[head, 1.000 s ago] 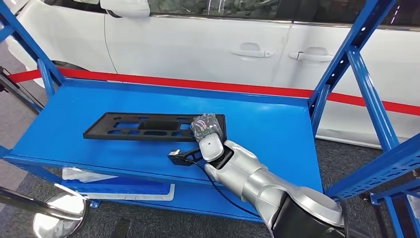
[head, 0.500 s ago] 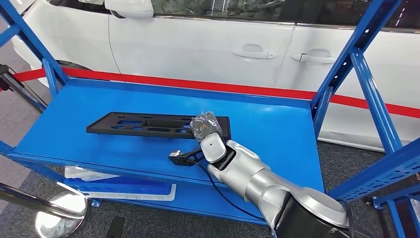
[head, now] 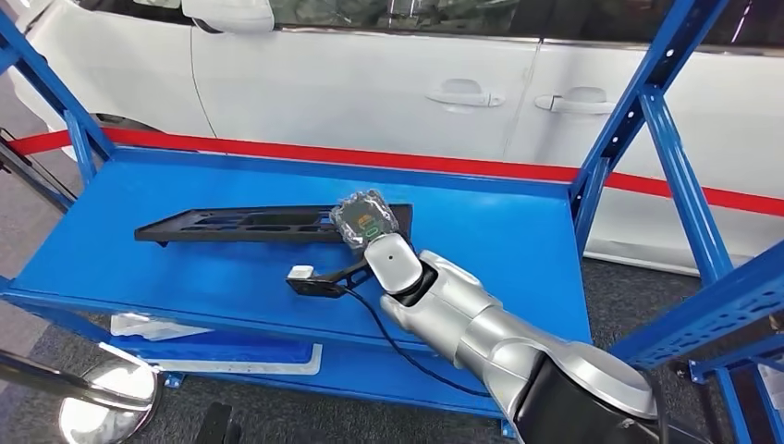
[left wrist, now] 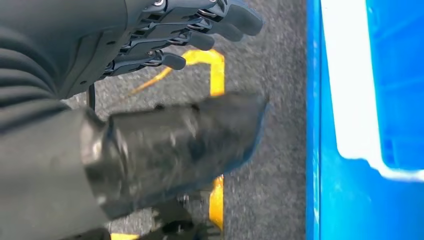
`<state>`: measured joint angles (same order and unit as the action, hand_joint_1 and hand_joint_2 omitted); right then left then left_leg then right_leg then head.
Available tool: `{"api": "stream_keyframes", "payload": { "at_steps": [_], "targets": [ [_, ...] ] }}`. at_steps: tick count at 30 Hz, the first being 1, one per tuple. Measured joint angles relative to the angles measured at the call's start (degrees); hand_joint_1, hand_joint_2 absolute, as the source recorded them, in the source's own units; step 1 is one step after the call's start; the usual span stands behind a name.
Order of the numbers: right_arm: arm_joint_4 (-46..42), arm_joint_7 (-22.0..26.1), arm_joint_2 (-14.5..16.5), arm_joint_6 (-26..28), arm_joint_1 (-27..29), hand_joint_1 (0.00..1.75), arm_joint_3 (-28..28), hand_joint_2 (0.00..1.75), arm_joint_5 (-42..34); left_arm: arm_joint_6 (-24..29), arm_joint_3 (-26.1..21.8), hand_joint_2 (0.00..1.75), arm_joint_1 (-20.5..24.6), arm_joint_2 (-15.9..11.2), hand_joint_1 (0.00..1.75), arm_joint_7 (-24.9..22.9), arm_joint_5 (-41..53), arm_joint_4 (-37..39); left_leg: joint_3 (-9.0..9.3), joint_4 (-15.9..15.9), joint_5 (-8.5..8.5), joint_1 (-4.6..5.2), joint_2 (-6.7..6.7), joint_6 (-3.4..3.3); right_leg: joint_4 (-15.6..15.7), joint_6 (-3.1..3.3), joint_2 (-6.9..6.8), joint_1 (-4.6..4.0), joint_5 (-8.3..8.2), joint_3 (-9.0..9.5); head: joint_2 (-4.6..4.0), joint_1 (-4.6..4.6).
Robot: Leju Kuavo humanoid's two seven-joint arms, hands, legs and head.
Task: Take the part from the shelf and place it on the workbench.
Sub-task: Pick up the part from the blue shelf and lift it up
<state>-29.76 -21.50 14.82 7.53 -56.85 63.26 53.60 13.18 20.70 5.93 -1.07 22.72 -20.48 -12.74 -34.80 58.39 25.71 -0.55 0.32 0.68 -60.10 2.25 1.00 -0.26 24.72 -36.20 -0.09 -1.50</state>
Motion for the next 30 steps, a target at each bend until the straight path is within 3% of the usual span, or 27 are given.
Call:
{"api": "stream_keyframes", "payload": {
  "at_steps": [2,4,7,8,9,10,12,14,17,19,22,24,25,28,30],
  "targets": [
    [-3.7,-0.4,-0.6,1.6,-0.6,1.75,-0.7,1.75,-1.3,1.9,0.0,1.75,-0.4,0.0,0.00,-0.6,-1.1,0.0,0.14,-0.5,-0.26,-0.14,-0.05,-0.43,0.0,-0.59,-0.04,-0.02,0.07,-0.08,0.00,0.02],
    [-8.3,-1.0,-1.6,3.2,-1.0,1.75,-1.6,1.75,-2.1,3.0,0.0,1.75,-0.9,0.0,0.00,-1.3,-2.1,0.1,0.47,-1.0,-0.55,-0.47,-0.20,-1.02,-2.3,-1.22,-0.22,-0.05,1.68,-1.12,0.00,0.11],
    [-14.3,-1.6,-3.1,6.1,-1.6,1.75,-3.0,1.75,-2.4,3.9,-0.2,1.75,-1.0,0.0,0.00,-3.4,-3.0,0.1,0.61,-1.2,-0.52,-0.56,-0.25,-1.51,-12.4,-1.83,-0.40,0.28,6.32,-5.96,0.00,0.17],
    [-16.1,-1.8,-3.6,6.8,-1.6,1.75,-3.4,1.75,-2.5,4.3,-0.2,1.75,-1.1,0.0,0.00,-4.0,-3.1,0.1,0.63,-1.1,-0.44,-0.57,-0.22,-1.54,-14.8,-1.96,-0.40,0.42,6.79,-7.25,0.00,0.17],
    [-18.0,-1.9,-4.1,7.3,-1.6,1.75,-3.8,1.75,-2.5,4.6,-0.3,1.75,-1.1,0.0,0.00,-4.5,-3.1,0.1,0.65,-1.0,-0.33,-0.59,-0.17,-1.55,-15.2,-2.04,-0.41,0.56,6.15,-7.66,0.00,0.18],
    [-19.8,-2.0,-4.7,7.8,-1.5,1.75,-4.2,1.75,-2.5,4.9,-0.3,1.75,-1.2,0.0,0.00,-4.9,-3.2,0.1,0.67,-0.8,-0.18,-0.64,-0.11,-1.48,-13.6,-2.08,-0.42,0.70,4.58,-7.05,0.00,0.19],
    [-23.3,-2.0,-5.6,8.9,-1.5,1.75,-5.3,1.75,-2.7,5.6,-0.3,1.75,-1.2,0.0,0.00,-5.6,-3.5,0.1,0.65,-0.3,0.26,-0.72,-0.01,-1.07,-6.6,-1.97,-0.44,0.84,0.98,-3.85,0.00,0.19],
    [-26.7,-1.8,-6.4,10.8,-1.4,1.75,-6.5,1.75,-3.3,6.3,-0.3,1.75,-1.2,0.0,0.00,-6.5,-4.1,0.1,0.39,0.3,0.67,-0.61,0.02,-0.42,-1.8,-1.61,-0.36,0.69,-0.28,-1.60,-0.01,0.14],
    [-31.5,-1.7,-7.4,12.8,-0.9,1.75,-8.1,1.75,-5.1,7.0,-0.4,1.75,-1.2,0.0,0.00,-7.7,-4.9,0.1,0.29,0.2,0.85,-0.61,-0.03,0.53,-0.8,-0.73,-0.19,0.53,-0.15,-1.23,0.00,0.13],
    [-34.4,-1.5,-8.0,13.7,-0.6,1.75,-9.1,1.75,-6.6,7.8,-0.4,1.75,-1.2,0.1,0.00,-8.4,-5.0,0.1,-0.35,1.9,2.20,-0.68,-0.12,1.02,-0.4,-0.14,-0.21,0.79,-0.36,-0.95,0.00,0.04],
    [-38.0,0.1,-8.6,16.4,0.3,1.75,-10.3,1.75,-9.9,9.9,-0.4,1.75,-1.2,0.0,0.00,-9.9,-4.9,0.1,-4.70,11.6,6.99,-0.71,-0.21,1.48,-0.2,0.33,-0.23,0.77,-0.41,-0.81,0.00,-0.07],
    [-39.9,0.8,-9.0,17.7,1.2,1.75,-10.9,1.75,-11.5,10.7,-0.4,1.75,-1.3,0.0,0.00,-10.4,-4.9,0.1,-6.88,15.9,7.74,-0.69,-0.21,1.50,-0.3,0.41,-0.20,0.68,-0.37,-0.79,0.01,-0.07],
    [-40.7,0.9,-9.1,17.9,1.5,1.75,-11.1,1.75,-11.7,10.8,-0.4,1.75,-1.3,0.0,0.00,-10.5,-4.9,0.1,-6.50,14.9,6.54,-0.68,-0.21,1.38,-0.4,0.42,-0.17,0.67,-0.36,-0.78,0.00,-0.07],
    [-42.9,1.2,-9.6,18.3,1.8,1.75,-11.9,1.75,-12.0,11.0,-0.4,1.75,-1.2,-0.1,0.00,-10.7,-4.8,0.1,-1.33,3.9,1.42,-0.42,-0.19,0.52,-0.6,0.26,-0.08,0.57,-0.44,-0.79,-0.01,-0.06],
    [-44.0,1.8,-9.9,19.4,2.2,1.75,-12.3,1.75,-12.8,11.3,-0.4,1.75,-1.0,-0.1,0.00,-11.0,-4.6,0.1,0.42,0.3,0.47,-0.09,-0.10,-0.02,-0.5,-0.19,-0.07,0.49,-0.68,-0.90,0.00,-0.04]
  ]
}}
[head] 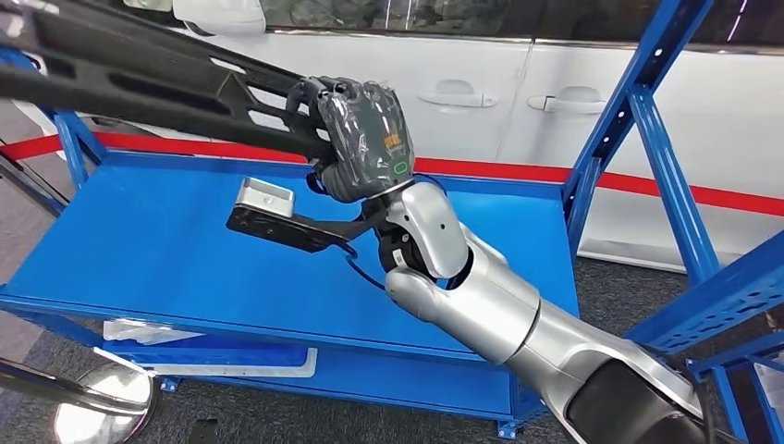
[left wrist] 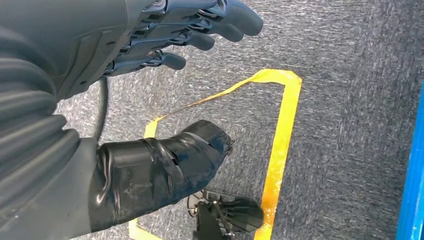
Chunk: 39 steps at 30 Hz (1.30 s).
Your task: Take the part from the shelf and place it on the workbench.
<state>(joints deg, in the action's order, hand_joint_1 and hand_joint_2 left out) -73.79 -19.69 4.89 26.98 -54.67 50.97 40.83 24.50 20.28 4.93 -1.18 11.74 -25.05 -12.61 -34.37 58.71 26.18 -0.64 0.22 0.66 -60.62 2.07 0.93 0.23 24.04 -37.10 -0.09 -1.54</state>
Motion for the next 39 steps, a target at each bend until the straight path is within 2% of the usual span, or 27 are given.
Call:
{"api": "stream_keyframes", "payload": {
  "at_steps": [3,4,5,7,8,9,10,11,13,14,15,17,18,19,20,21,23,24,25,26,29,32,33,34,37,38,39],
  "targets": [
    [-1.5,1.2,-0.6,2.2,0.9,1.75,-0.7,1.75,-2.2,0.7,0.0,1.75,0.0,0.0,0.00,-0.7,0.5,0.0,-0.03,-0.6,-0.85,-0.06,-0.01,-0.73,0.4,-1.04,-0.03,-0.08,-0.30,0.01,0.01,0.04],
    [-2.0,1.4,-0.9,2.7,1.1,1.75,-1.0,1.75,-2.8,0.9,0.0,1.75,0.0,0.0,0.00,-0.8,0.7,0.0,-0.10,-1.0,-1.32,-0.21,-0.11,-1.05,-0.3,-1.37,-0.09,-0.10,0.59,-0.26,0.01,0.10],
    [-2.5,1.5,-1.2,3.1,1.2,1.75,-1.3,1.75,-3.3,0.9,0.0,1.75,0.0,0.0,0.00,-0.9,0.8,0.0,-0.26,-1.4,-1.79,-0.36,-0.23,-1.38,-2.0,-1.63,-0.16,-0.11,2.23,-0.90,0.01,0.18],
    [-3.4,1.6,-1.8,3.5,1.7,1.75,-1.9,1.75,-3.9,0.9,0.0,1.75,0.0,0.0,0.00,-1.0,1.0,0.0,-0.88,-1.6,-2.44,-0.38,-0.36,-1.79,-8.2,-1.93,-0.30,0.01,7.00,-3.04,0.01,0.35],
    [-3.8,1.7,-2.1,3.6,2.2,1.75,-2.1,1.75,-4.0,0.9,0.0,1.75,0.1,0.0,0.00,-1.0,1.0,0.0,-1.31,-1.6,-2.73,-0.35,-0.39,-1.88,-11.6,-2.03,-0.31,0.05,8.88,-3.99,0.00,0.37],
    [-4.3,1.7,-2.4,3.8,2.8,1.75,-2.3,1.75,-4.1,0.9,0.0,1.75,0.0,0.0,0.00,-1.2,1.0,0.0,-1.78,-1.5,-3.05,-0.33,-0.41,-1.87,-13.8,-2.12,-0.31,0.10,9.90,-4.38,0.00,0.37],
    [-4.6,1.7,-2.7,3.9,3.2,1.75,-2.4,1.75,-4.3,0.9,0.0,1.75,0.0,0.0,0.00,-1.3,1.1,0.0,-2.29,-1.4,-3.38,-0.32,-0.42,-1.81,-14.3,-2.17,-0.32,0.16,9.92,-3.86,0.00,0.38],
    [-5.0,1.9,-3.0,4.0,3.6,1.75,-2.4,1.75,-4.5,0.9,0.0,1.75,0.1,0.0,0.00,-1.4,1.1,0.0,-2.85,-1.3,-3.72,-0.33,-0.42,-1.70,-12.8,-2.18,-0.33,0.24,9.14,-2.33,-0.01,0.37],
    [-5.8,2.4,-3.3,4.2,3.9,1.75,-2.6,1.75,-5.5,1.2,0.0,1.75,0.1,0.0,0.00,-1.7,1.2,0.0,-3.85,-0.8,-4.28,-0.38,-0.38,-1.27,-5.4,-2.07,-0.34,0.36,7.06,2.92,0.01,0.38],
    [-6.3,2.8,-3.4,4.4,4.1,1.75,-2.8,1.75,-6.1,1.4,0.0,1.75,0.1,-0.1,0.00,-1.9,1.2,0.0,-4.21,-0.5,-4.55,-0.40,-0.34,-0.94,-2.3,-1.91,-0.29,0.23,6.18,4.97,0.01,0.35],
    [-6.7,3.1,-3.4,4.7,4.3,1.75,-3.0,1.75,-6.6,1.5,0.0,1.75,0.1,-0.1,0.00,-2.0,1.2,0.0,-4.45,-0.3,-4.82,-0.39,-0.30,-0.55,-0.3,-1.71,-0.24,0.12,5.81,6.14,0.01,0.38],
    [-7.2,3.6,-3.5,5.2,4.6,1.75,-3.3,1.75,-7.2,1.7,0.0,1.75,0.1,-0.2,0.00,-2.2,1.3,0.0,-4.63,-0.4,-5.55,-0.41,-0.21,0.28,0.1,-1.11,-0.14,-0.20,5.13,6.01,0.01,0.37],
    [-7.3,3.7,-3.6,5.3,4.8,1.75,-3.5,1.75,-7.4,1.8,0.0,1.75,0.1,-0.3,0.00,-2.4,1.3,0.0,-4.74,-0.5,-5.81,-0.49,-0.17,0.66,0.3,-0.67,-0.18,-0.08,4.80,5.69,0.00,0.42],
    [-7.4,3.9,-3.6,5.4,4.9,1.75,-3.6,1.75,-7.6,1.8,0.0,1.75,0.1,-0.3,0.00,-2.5,1.3,0.0,-5.06,-0.2,-5.37,-0.59,-0.16,1.00,0.4,-0.22,-0.25,-0.01,4.26,5.33,0.00,0.36],
    [-7.4,4.1,-3.6,5.4,5.1,1.75,-3.6,1.75,-7.8,1.9,0.0,1.75,0.0,-0.3,0.00,-2.6,1.4,0.0,-5.63,0.9,-3.87,-0.67,-0.17,1.28,0.6,0.23,-0.34,0.09,3.64,4.83,-0.01,0.34],
    [-7.4,4.3,-3.6,5.4,5.3,1.75,-3.6,1.75,-8.1,2.1,0.0,1.75,0.0,-0.4,0.00,-2.7,1.4,0.0,-6.47,3.1,-1.44,-0.73,-0.18,1.49,0.7,0.61,-0.42,0.19,2.98,4.14,-0.01,0.26],
    [-7.4,4.7,-3.6,5.3,5.7,1.75,-3.6,1.75,-8.3,2.3,0.0,1.75,0.1,-0.5,0.00,-2.8,1.2,0.0,-8.32,9.9,4.20,-0.69,-0.20,1.75,0.7,0.98,-0.45,0.04,1.76,2.53,-0.01,0.17],
    [-7.4,4.8,-3.6,5.3,5.9,1.75,-3.6,1.75,-8.4,2.4,0.0,1.75,0.1,-0.5,0.00,-2.8,1.2,0.0,-8.76,13.0,5.77,-0.67,-0.19,1.78,0.7,1.05,-0.45,-0.07,1.16,1.63,0.00,0.15],
    [-7.4,4.9,-3.6,5.2,6.1,1.75,-3.6,1.75,-8.4,2.5,0.0,1.75,0.1,-0.6,0.00,-2.9,1.2,0.0,-8.55,14.9,6.13,-0.63,-0.19,1.71,0.6,1.08,-0.44,-0.19,0.57,0.76,0.00,0.16],
    [-7.3,4.9,-3.6,5.1,6.3,1.75,-3.6,1.75,-8.4,2.5,0.0,1.75,0.1,-0.6,0.00,-2.9,1.1,0.0,-7.40,15.0,5.34,-0.55,-0.19,1.53,0.5,1.07,-0.44,-0.33,0.01,-0.09,0.00,0.15],
    [-7.2,5.1,-3.6,4.9,6.4,1.75,-3.6,1.75,-8.3,2.5,0.0,1.75,0.1,-0.6,0.00,-2.9,1.1,0.0,-4.08,12.2,2.73,-0.34,-0.18,1.04,0.3,1.03,-0.44,-0.57,-0.85,-1.36,0.01,0.14],
    [-7.2,5.1,-3.6,4.9,6.4,1.75,-3.6,1.75,-8.3,2.5,0.0,1.75,0.1,-0.6,0.00,-2.9,1.1,0.0,-3.20,11.1,2.35,-0.28,-0.18,0.90,0.3,1.02,-0.44,-0.62,-0.98,-1.51,0.00,0.14],
    [-7.2,5.1,-3.6,4.9,6.4,1.75,-3.6,1.75,-8.3,2.5,0.0,1.75,0.2,-0.6,0.00,-2.9,1.1,0.0,-2.44,10.1,2.10,-0.22,-0.17,0.77,0.3,1.02,-0.44,-0.66,-1.09,-1.62,0.00,0.14],
    [-7.2,5.2,-3.6,4.9,6.4,1.75,-3.6,1.75,-8.3,2.5,0.0,1.75,0.2,-0.7,0.00,-2.9,1.1,0.0,-0.46,7.3,2.49,-0.04,-0.18,0.30,0.3,0.94,-0.45,-0.75,-1.36,-1.85,0.00,0.17],
    [-7.0,5.4,-3.5,4.3,6.3,1.75,-3.6,1.75,-8.3,2.4,0.0,1.75,0.5,-1.0,0.00,-2.6,1.1,0.0,4.43,-1.7,2.40,0.66,-0.29,-1.59,1.0,-0.46,-0.72,-0.53,-3.30,-2.29,0.00,0.04],
    [-6.9,5.5,-3.5,4.2,6.3,1.75,-3.6,1.75,-8.3,2.4,0.0,1.75,0.5,-0.9,0.00,-2.5,1.1,0.0,4.34,-2.7,1.40,0.65,-0.41,-1.98,0.8,-0.99,-0.78,-0.39,-2.78,-2.55,-0.01,0.02],
    [-6.8,5.5,-3.5,4.1,6.3,1.75,-3.6,1.75,-8.3,2.4,0.0,1.75,0.5,-0.9,0.00,-2.4,1.1,0.0,4.02,-3.3,0.47,0.44,-0.57,-2.25,-0.7,-1.27,-0.75,-0.37,-0.90,-3.14,-0.01,0.10]
  ]
}}
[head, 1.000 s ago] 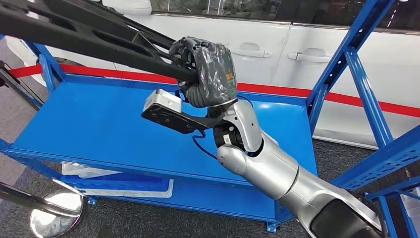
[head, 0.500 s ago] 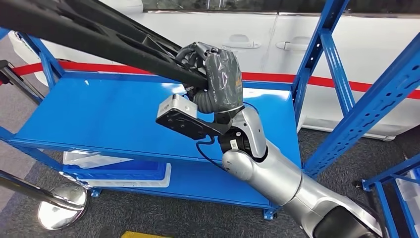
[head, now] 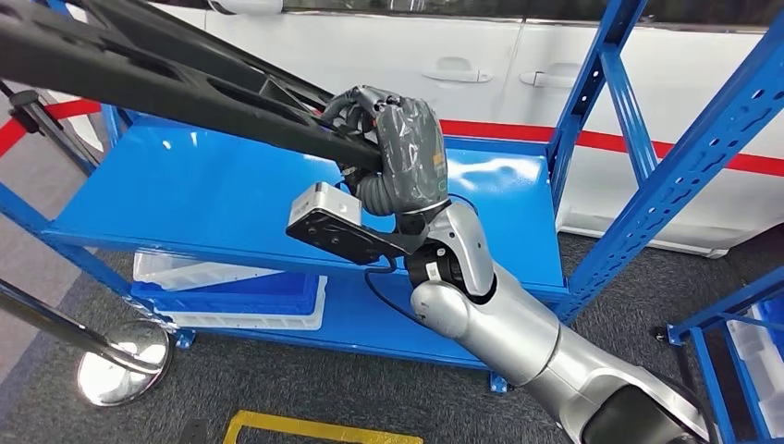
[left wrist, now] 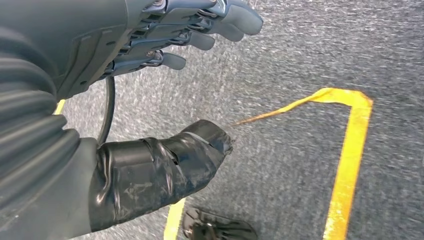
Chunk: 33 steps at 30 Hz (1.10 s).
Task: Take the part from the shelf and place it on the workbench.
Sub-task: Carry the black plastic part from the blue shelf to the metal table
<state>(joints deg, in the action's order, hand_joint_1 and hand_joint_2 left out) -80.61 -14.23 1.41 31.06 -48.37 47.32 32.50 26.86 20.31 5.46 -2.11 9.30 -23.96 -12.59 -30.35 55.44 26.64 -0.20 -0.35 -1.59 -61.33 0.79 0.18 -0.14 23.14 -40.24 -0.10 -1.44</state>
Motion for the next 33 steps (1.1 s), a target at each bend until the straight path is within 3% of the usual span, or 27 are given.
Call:
{"api": "stream_keyframes", "payload": {
  "at_steps": [2,3,4,5,7,9,10,11,13,14,15,18,19,21,23,25,27,29,30,31,33],
  "targets": [
    [0.2,0.0,0.0,0.0,0.0,1.75,0.0,1.75,0.0,-0.1,0.0,1.75,0.1,0.0,0.00,0.0,0.0,0.0,-1.37,-0.2,-1.46,-0.16,-0.16,-0.27,-6.3,-0.51,0.00,0.33,5.72,-1.83,0.00,0.19],
    [0.3,0.0,0.0,-0.1,0.1,1.75,0.0,1.75,0.0,-0.1,0.0,1.75,0.0,0.0,0.00,0.0,0.0,0.0,-2.28,-0.1,-2.09,-0.19,-0.18,-0.22,-9.9,-0.77,0.00,0.57,7.75,-2.53,0.01,0.22],
    [0.5,0.0,0.0,-0.1,0.1,1.75,0.0,1.75,-0.1,-0.1,0.0,1.75,0.0,0.1,0.00,0.0,0.0,0.0,-3.20,0.1,-2.64,-0.24,-0.19,-0.09,-12.5,-1.03,-0.01,0.77,8.46,-2.64,0.00,0.25],
    [0.6,0.0,-0.1,-0.1,0.2,1.75,0.0,1.75,-0.2,-0.2,0.0,1.75,0.0,0.1,0.00,0.0,0.0,0.0,-4.13,0.4,-3.17,-0.32,-0.20,0.08,-13.3,-1.26,-0.02,0.95,7.95,-1.93,0.00,0.25],
    [0.8,0.0,-0.1,-0.2,0.1,1.75,0.0,1.75,-0.4,-0.2,0.0,1.75,0.0,0.1,0.00,0.0,0.0,0.0,-5.95,1.2,-4.03,-0.58,-0.20,0.62,-9.3,-1.62,-0.03,1.27,5.59,2.39,0.01,0.25],
    [0.8,0.0,0.0,-0.2,0.0,1.75,0.0,1.75,-0.5,-0.3,0.0,1.75,0.0,0.1,0.00,0.0,0.0,0.0,-7.55,2.3,-4.64,-0.68,-0.11,1.35,-2.5,-1.54,0.11,1.24,5.53,7.44,0.01,0.23],
    [0.9,0.0,0.0,-0.2,0.0,1.75,0.0,1.75,-0.5,-0.3,0.0,1.75,0.0,0.1,0.00,-0.1,0.0,0.0,-8.04,2.8,-4.94,-0.66,-0.07,1.77,-0.3,-1.24,0.24,1.16,6.03,8.77,0.01,0.28],
    [0.9,0.0,0.0,-0.2,-0.1,1.75,0.0,1.75,-0.5,-0.3,0.0,1.75,0.0,0.1,0.00,-0.1,0.1,0.0,-8.33,2.9,-5.31,-0.67,-0.02,2.17,0.5,-0.78,0.37,0.94,6.36,9.00,0.01,0.28],
    [1.0,0.1,0.0,-0.3,-0.1,1.75,0.0,1.75,-0.7,-0.3,0.0,1.75,-0.1,0.1,0.00,-0.1,0.1,0.0,-8.63,2.9,-5.87,-0.86,0.05,3.00,0.7,0.34,0.39,0.89,5.52,8.23,0.00,0.38],
    [1.0,0.1,0.0,-0.3,-0.1,1.75,0.0,1.75,-0.8,-0.3,0.0,1.75,-0.2,0.2,0.00,-0.1,0.1,0.0,-9.07,3.4,-5.11,-0.98,0.08,3.32,0.7,0.84,0.31,0.89,4.88,7.77,0.01,0.33],
    [1.1,0.2,0.0,-0.4,-0.2,1.75,0.0,1.75,-0.9,-0.3,0.0,1.75,-0.2,0.2,0.00,-0.2,0.1,0.0,-9.75,4.8,-3.28,-1.06,0.08,3.59,0.9,1.32,0.22,0.98,4.19,7.16,0.01,0.33],
    [1.1,0.2,0.0,-0.4,-0.3,1.75,0.0,1.75,-1.0,-0.3,0.0,1.75,-0.3,0.3,0.00,-0.2,0.2,0.0,-12.31,14.1,4.70,-1.12,0.09,4.02,0.9,1.98,0.15,0.86,2.26,4.79,-0.01,0.23],
    [1.1,0.2,0.0,-0.4,-0.2,1.75,0.0,1.75,-1.0,-0.3,0.0,1.75,-0.2,0.2,0.00,-0.2,0.2,0.0,-12.55,16.8,5.75,-1.11,0.09,4.06,0.8,2.01,0.15,0.77,1.60,3.86,-0.01,0.21],
    [1.2,0.2,0.0,-0.4,-0.2,1.75,0.0,1.75,-1.0,-0.3,0.0,1.75,-0.2,0.2,0.00,-0.2,0.2,0.0,-10.62,17.8,4.42,-1.08,0.09,3.89,0.7,1.91,0.17,0.64,0.33,2.03,0.01,0.22],
    [1.2,0.2,0.0,-0.4,-0.2,1.75,0.0,1.75,-1.0,-0.3,0.0,1.75,-0.1,0.2,0.00,-0.1,0.2,0.0,-5.14,12.0,2.46,-0.93,0.12,3.30,0.6,1.64,0.18,0.57,-0.83,0.66,0.01,0.22],
    [1.2,0.2,0.0,-0.4,-0.3,1.75,0.0,1.75,-1.0,-0.3,0.0,1.75,0.1,0.2,0.00,-0.1,0.3,0.0,-0.12,4.9,2.96,-0.53,0.20,2.56,0.8,1.11,0.06,0.53,-1.90,0.02,0.01,0.25],
    [1.2,0.3,0.0,-0.5,-0.3,1.75,0.0,1.75,-1.0,-0.3,0.0,1.75,0.2,0.1,0.00,-0.1,0.3,0.0,1.15,2.0,3.26,-0.09,0.25,1.89,1.3,0.37,-0.10,0.63,-3.01,0.05,0.01,0.11],
    [1.2,0.3,0.0,-0.7,-0.3,1.75,0.0,1.75,-1.0,-0.3,0.0,1.75,0.2,0.2,0.00,-0.1,0.2,0.0,0.87,1.3,1.94,-0.26,0.10,1.10,1.5,-0.34,-0.10,0.69,-3.06,0.01,0.01,-0.03],
    [1.2,0.3,-0.1,-0.8,-0.3,1.75,0.0,1.75,-1.0,-0.3,0.0,1.75,0.2,0.2,0.00,-0.1,0.2,0.0,0.60,0.9,1.17,-0.39,-0.05,0.65,0.5,-0.60,-0.07,0.68,-1.67,-0.38,0.00,0.06],
    [1.2,0.3,-0.1,-0.8,-0.3,1.75,0.0,1.75,-1.0,-0.3,0.0,1.75,0.2,0.2,0.00,-0.1,0.2,0.0,0.17,0.7,0.40,-0.53,-0.18,0.28,-1.7,-0.80,-0.05,0.69,0.74,-1.10,0.00,0.14],
    [1.2,0.3,-0.2,-1.0,-0.2,1.75,0.0,1.75,-1.0,-0.3,0.0,1.75,0.2,0.2,0.00,-0.2,0.2,0.0,-1.30,0.7,-0.82,-0.46,-0.29,-0.13,-8.6,-1.14,-0.04,0.75,6.23,-2.92,0.01,0.25]
  ]
}}
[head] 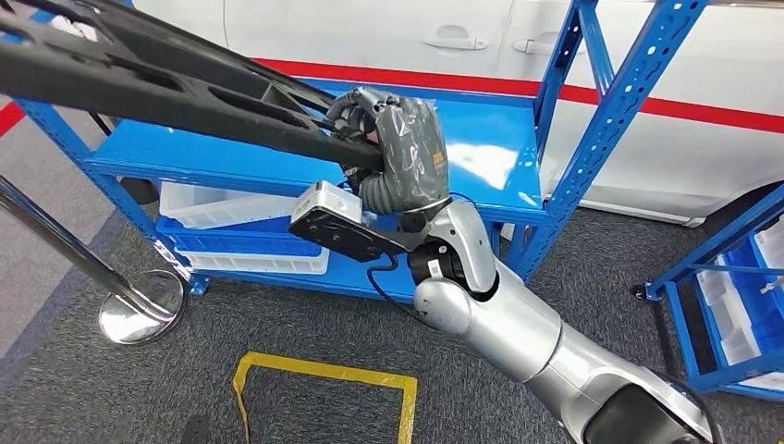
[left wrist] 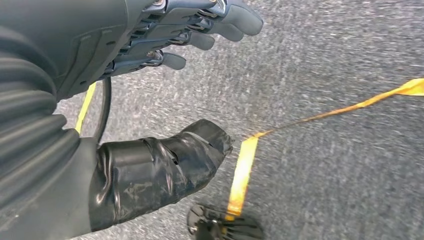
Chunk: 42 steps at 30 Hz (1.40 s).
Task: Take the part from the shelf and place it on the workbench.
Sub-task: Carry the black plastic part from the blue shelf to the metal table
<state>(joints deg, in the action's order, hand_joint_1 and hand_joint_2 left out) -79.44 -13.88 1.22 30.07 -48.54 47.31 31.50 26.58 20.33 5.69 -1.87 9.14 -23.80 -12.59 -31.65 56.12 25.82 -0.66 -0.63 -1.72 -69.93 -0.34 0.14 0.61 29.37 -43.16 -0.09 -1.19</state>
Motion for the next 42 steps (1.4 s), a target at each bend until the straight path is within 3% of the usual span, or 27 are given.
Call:
{"api": "stream_keyframes", "payload": {
  "at_steps": [1,2,3,5,7,8,11,13,15,16,17,18,20,22,24,26,27,29,31,32,33,34,36,38,40,42],
  "targets": [
    [0.0,0.0,-0.1,0.0,0.1,1.75,0.0,1.75,0.0,0.0,0.0,1.75,0.0,0.0,0.00,0.0,0.0,0.0,-0.85,0.1,-0.57,0.00,0.00,0.00,-3.3,-0.20,0.00,0.04,1.41,-0.53,0.00,0.01],
    [0.0,0.0,-0.1,-0.1,0.2,1.75,0.0,1.75,0.0,0.0,0.0,1.75,-0.1,0.0,0.00,-0.1,0.0,0.0,-1.71,0.3,-1.10,-0.02,-0.01,0.07,-5.1,-0.37,-0.01,0.10,1.54,-0.37,0.00,0.00],
    [0.0,-0.1,-0.2,-0.1,0.2,1.75,0.0,1.75,0.0,0.0,0.0,1.75,-0.1,0.0,0.00,-0.1,0.0,0.0,-2.61,0.5,-1.59,-0.05,0.00,0.20,-5.2,-0.49,-0.01,0.20,0.63,0.71,0.00,0.01],
    [0.0,-0.2,-0.3,-0.1,0.3,1.75,0.0,1.75,0.0,0.0,0.0,1.75,-0.1,0.0,0.00,-0.1,0.0,0.0,-4.28,1.4,-2.32,-0.14,0.02,0.63,0.2,-0.52,-0.03,0.41,-1.45,5.53,0.01,0.09],
    [-0.1,-0.2,-0.3,-0.1,0.2,1.75,0.0,1.75,0.0,0.0,0.0,1.75,-0.1,0.1,0.00,-0.1,0.0,0.0,-5.61,2.3,-2.84,-0.14,0.03,1.27,7.0,-0.13,0.03,0.17,-1.20,10.10,0.01,0.26],
    [-0.1,-0.3,-0.3,-0.1,0.2,1.75,0.0,1.75,0.0,0.0,0.0,1.75,-0.1,0.1,0.00,-0.1,-0.1,0.0,-6.00,2.6,-3.14,-0.12,0.03,1.65,8.9,0.17,0.08,0.00,-0.67,11.11,0.01,0.37],
    [-0.1,-0.3,-0.3,-0.1,0.3,1.75,0.0,1.75,0.0,0.0,0.0,1.75,-0.2,0.1,0.00,-0.2,-0.2,0.0,-6.55,2.6,-3.77,-0.26,0.14,2.83,9.9,1.41,0.07,-0.14,-1.52,10.72,0.01,0.51],
    [-0.1,-0.3,-0.3,-0.1,0.3,1.75,0.0,1.75,-0.2,0.0,0.0,1.75,-0.3,0.1,0.00,-0.1,-0.3,0.0,-7.83,5.3,-0.94,-0.43,0.27,3.41,10.4,2.32,-0.07,0.16,-2.73,9.97,0.01,0.32],
    [-0.2,-0.4,-0.3,0.0,0.3,1.75,0.0,1.75,-0.5,0.1,0.0,1.75,-0.3,0.2,0.00,0.0,-0.3,0.0,-10.01,11.9,4.06,-0.59,0.28,3.89,10.5,2.74,-0.11,0.17,-3.76,8.81,0.00,0.13],
    [-0.2,-0.4,-0.3,0.0,0.4,1.75,0.0,1.75,-0.6,0.1,0.0,1.75,-0.3,0.1,0.00,0.0,-0.4,0.0,-10.84,15.3,5.72,-0.63,0.27,4.10,10.5,2.75,-0.11,0.14,-4.23,8.16,0.00,0.12],
    [-0.1,-0.4,-0.3,0.0,0.5,1.75,0.0,1.75,-0.8,0.1,0.0,1.75,-0.4,0.1,0.00,0.0,-0.4,0.0,-10.99,17.3,6.24,-0.66,0.27,4.26,10.4,2.68,-0.11,0.14,-4.73,7.48,0.00,0.12],
    [-0.1,-0.4,-0.4,0.0,0.6,1.75,0.0,1.75,-0.9,0.1,0.0,1.75,-0.4,0.1,0.00,0.0,-0.4,0.0,-10.17,17.5,5.63,-0.69,0.27,4.36,10.4,2.56,-0.09,0.16,-5.23,6.79,0.01,0.12],
    [-0.2,-0.4,-0.5,0.0,0.6,1.75,0.0,1.75,-1.0,0.1,0.0,1.75,-0.3,0.1,0.00,0.1,-0.4,0.0,-5.59,12.2,2.93,-0.77,0.27,4.35,10.3,2.15,-0.05,0.25,-6.13,5.61,0.00,0.13],
    [-0.2,-0.5,-0.6,-0.1,0.6,1.75,0.0,1.75,-1.0,0.1,0.0,1.75,-0.2,0.1,0.00,0.1,-0.4,0.0,-0.55,4.9,2.32,-0.54,0.42,3.87,10.2,1.48,-0.04,0.20,-6.88,4.86,0.00,0.19],
    [-0.2,-0.5,-0.7,-0.1,0.5,1.75,-0.1,1.75,-1.0,0.1,0.0,1.75,-0.1,0.0,0.00,0.0,-0.6,0.0,1.00,1.9,2.76,-0.17,0.63,3.00,10.3,0.73,-0.08,0.15,-7.69,4.58,0.01,0.25],
    [-0.2,-0.5,-0.7,-0.1,0.4,1.75,-0.1,1.75,-1.0,0.1,0.0,1.75,-0.2,0.0,0.00,0.0,-0.7,0.0,0.44,1.7,1.95,-0.20,0.59,2.01,10.4,0.05,-0.02,0.18,-8.28,4.41,0.01,0.28],
    [-0.2,-0.5,-0.8,-0.1,0.4,1.75,-0.1,1.75,-1.0,0.1,0.0,1.75,-0.2,0.0,0.00,0.0,-0.8,0.0,0.15,1.6,1.41,-0.26,0.49,1.53,10.0,-0.24,0.03,0.18,-7.80,4.09,0.01,0.33],
    [-0.2,-0.5,-1.0,-0.1,0.4,1.75,-0.1,1.75,-1.0,0.1,0.0,1.75,-0.2,0.1,0.00,0.0,-0.9,0.0,-0.70,1.3,0.32,-0.36,0.28,0.68,6.1,-0.57,0.09,0.21,-4.10,2.58,0.01,0.49],
    [-0.2,-0.5,-1.1,-0.1,0.4,1.75,-0.1,1.75,-1.0,0.1,0.0,1.75,-0.2,0.0,0.00,0.0,-0.9,0.0,-1.89,1.4,-0.49,-0.11,0.25,0.25,-0.5,-0.65,0.06,0.13,0.64,0.71,0.01,0.62],
    [-0.1,-0.5,-1.2,-0.1,0.4,1.75,-0.1,1.75,-1.0,0.1,0.0,1.75,-0.2,0.0,0.00,0.0,-0.9,0.0,-2.51,1.5,-0.88,0.00,0.25,0.16,-2.8,-0.59,0.06,0.06,1.72,0.50,0.01,0.63],
    [-0.1,-0.5,-1.3,-0.1,0.5,1.75,-0.1,1.75,-1.1,0.1,0.0,1.75,-0.2,0.0,0.00,-0.1,-0.9,0.0,-3.12,1.6,-1.25,0.12,0.25,0.16,-3.4,-0.44,0.06,-0.03,1.72,1.15,0.01,0.63],
    [-0.1,-0.6,-1.4,-0.1,0.5,1.75,-0.1,1.75,-1.1,0.1,0.0,1.75,-0.2,0.0,0.00,-0.1,-0.9,0.0,-3.70,1.8,-1.59,0.21,0.26,0.19,-2.0,-0.19,0.07,-0.14,0.85,2.78,0.01,0.63],
    [-0.1,-0.6,-1.5,-0.1,0.4,1.75,-0.1,1.75,-1.2,0.1,0.0,1.75,-0.2,0.1,0.00,-0.2,-1.0,0.0,-4.77,2.2,-2.16,0.33,0.28,0.40,4.7,0.64,0.07,-0.53,-0.95,7.78,0.00,0.64],
    [-0.2,-0.6,-1.6,0.0,0.4,1.75,-0.1,1.75,-1.3,0.1,0.0,1.75,-0.2,0.1,0.00,-0.2,-1.0,0.0,-5.44,2.4,-2.72,0.31,0.24,0.89,9.5,1.27,0.07,-1.03,-1.78,10.65,0.00,0.71],
    [-0.2,-0.6,-1.6,-0.1,0.3,1.75,-0.1,1.75,-1.3,0.1,0.0,1.75,-0.2,0.1,0.00,-0.2,-1.0,0.0,-5.67,2.4,-3.36,0.22,0.21,1.55,10.3,1.51,0.05,-1.27,-2.31,10.59,0.01,0.91],
    [-0.2,-0.6,-1.6,-0.1,0.2,1.75,-0.1,1.75,-1.4,0.2,0.0,1.75,-0.3,0.0,0.00,-0.3,-1.0,0.0,-6.08,2.8,-2.94,0.16,0.36,2.13,11.0,1.98,-0.12,-0.86,-3.13,10.34,0.00,1.05]
  ]
}}
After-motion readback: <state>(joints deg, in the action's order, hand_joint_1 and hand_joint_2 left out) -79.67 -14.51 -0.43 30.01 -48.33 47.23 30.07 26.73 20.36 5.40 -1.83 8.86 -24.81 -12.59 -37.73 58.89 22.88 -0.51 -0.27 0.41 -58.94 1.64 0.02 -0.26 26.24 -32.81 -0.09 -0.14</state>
